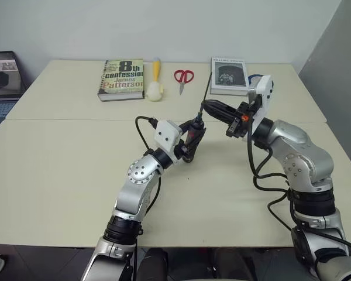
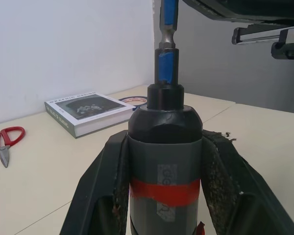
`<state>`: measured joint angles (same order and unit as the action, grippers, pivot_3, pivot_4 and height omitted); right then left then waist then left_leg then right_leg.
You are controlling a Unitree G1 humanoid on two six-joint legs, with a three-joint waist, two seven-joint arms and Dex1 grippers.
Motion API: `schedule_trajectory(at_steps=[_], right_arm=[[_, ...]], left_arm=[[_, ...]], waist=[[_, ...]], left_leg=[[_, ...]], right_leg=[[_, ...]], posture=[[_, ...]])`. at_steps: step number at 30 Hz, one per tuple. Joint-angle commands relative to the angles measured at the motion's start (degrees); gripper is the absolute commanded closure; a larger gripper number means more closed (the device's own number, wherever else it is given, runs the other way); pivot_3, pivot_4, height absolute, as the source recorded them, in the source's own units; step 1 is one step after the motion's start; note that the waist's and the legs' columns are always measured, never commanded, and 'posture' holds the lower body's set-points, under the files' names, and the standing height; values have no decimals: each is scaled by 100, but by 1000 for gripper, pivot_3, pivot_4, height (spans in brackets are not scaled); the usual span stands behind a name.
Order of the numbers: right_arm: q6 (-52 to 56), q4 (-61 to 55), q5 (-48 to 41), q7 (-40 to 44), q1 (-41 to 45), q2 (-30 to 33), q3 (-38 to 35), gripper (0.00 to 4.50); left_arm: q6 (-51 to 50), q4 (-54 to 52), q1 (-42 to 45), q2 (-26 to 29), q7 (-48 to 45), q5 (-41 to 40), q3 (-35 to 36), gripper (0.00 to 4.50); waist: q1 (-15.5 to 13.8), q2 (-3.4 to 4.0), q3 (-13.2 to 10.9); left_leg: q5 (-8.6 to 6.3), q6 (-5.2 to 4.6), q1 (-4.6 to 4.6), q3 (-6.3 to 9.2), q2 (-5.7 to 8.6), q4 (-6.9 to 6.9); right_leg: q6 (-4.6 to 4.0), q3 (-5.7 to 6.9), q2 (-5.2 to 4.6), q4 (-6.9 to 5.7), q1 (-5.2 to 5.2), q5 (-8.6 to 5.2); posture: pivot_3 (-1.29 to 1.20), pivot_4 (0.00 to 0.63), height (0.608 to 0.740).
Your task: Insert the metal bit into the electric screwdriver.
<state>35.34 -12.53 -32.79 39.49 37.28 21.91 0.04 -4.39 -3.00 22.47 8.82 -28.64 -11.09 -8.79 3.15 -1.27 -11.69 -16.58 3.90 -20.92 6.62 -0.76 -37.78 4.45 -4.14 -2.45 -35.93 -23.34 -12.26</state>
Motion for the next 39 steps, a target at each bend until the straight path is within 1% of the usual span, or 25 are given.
schedule_trajectory(at_steps=[1,16,18,19,23,24,39], right_arm=[[174,-114,-209,358,68,137,91,4500],[168,-96,-111,518,184,330,113,4500],[183,-62,-106,478,220,324,77,4086],[189,-54,-105,475,232,326,69,3957],[197,-42,-129,495,273,311,19,3050],[198,-41,-135,504,290,309,5,2881],[228,96,-191,391,531,250,-157,2866]], left_arm=[[29,-112,9,43,122,34,172,2863],[43,-74,53,57,43,38,192,2863],[45,-70,56,59,42,38,194,2863],[46,-71,56,60,42,38,194,2863],[39,-80,51,59,41,38,196,2863],[37,-81,50,59,40,38,195,2863],[61,-89,26,61,31,44,171,2863]], waist=[[-1,0,0],[-4,0,0],[-4,0,0],[-4,0,-1],[-1,0,-1],[-1,0,-1],[-1,0,-1]], left_leg=[[0,0,0,0,0,0],[0,0,-2,0,0,1],[0,0,-2,0,0,0],[0,0,-2,0,0,0],[0,0,-2,0,0,1],[0,0,-5,0,0,2],[0,0,-6,0,0,7]], right_leg=[[0,0,0,0,0,0],[2,1,0,3,0,0],[2,0,0,3,0,0],[1,0,0,3,0,0],[4,0,0,3,-3,1],[6,0,0,3,-5,2],[7,0,0,3,-9,2]], posture=[[0,150,740],[0,150,740],[0,150,740],[0,150,740],[0,150,740],[0,150,740],[0,150,740]])
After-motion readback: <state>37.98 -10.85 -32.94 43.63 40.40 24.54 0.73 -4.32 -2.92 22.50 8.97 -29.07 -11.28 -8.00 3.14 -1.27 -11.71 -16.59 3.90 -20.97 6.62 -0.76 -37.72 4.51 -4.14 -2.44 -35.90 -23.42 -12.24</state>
